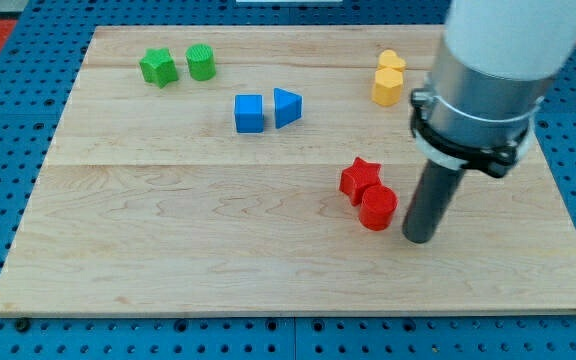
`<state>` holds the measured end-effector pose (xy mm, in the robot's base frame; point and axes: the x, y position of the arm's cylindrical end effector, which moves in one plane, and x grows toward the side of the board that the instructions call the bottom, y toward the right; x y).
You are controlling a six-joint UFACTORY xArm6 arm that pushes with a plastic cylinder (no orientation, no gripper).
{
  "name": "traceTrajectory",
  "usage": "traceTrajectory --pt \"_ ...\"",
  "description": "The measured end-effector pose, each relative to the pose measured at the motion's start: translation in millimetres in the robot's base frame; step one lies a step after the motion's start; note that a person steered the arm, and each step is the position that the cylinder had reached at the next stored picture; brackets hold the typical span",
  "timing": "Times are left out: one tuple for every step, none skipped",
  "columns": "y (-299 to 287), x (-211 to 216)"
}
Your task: Push the yellow hexagon above the red star
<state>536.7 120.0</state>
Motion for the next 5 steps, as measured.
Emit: traceTrajectory --pt "-2 0" --pt "-19 0" --pt "-30 0" --pt "-9 16" --pt "24 5"
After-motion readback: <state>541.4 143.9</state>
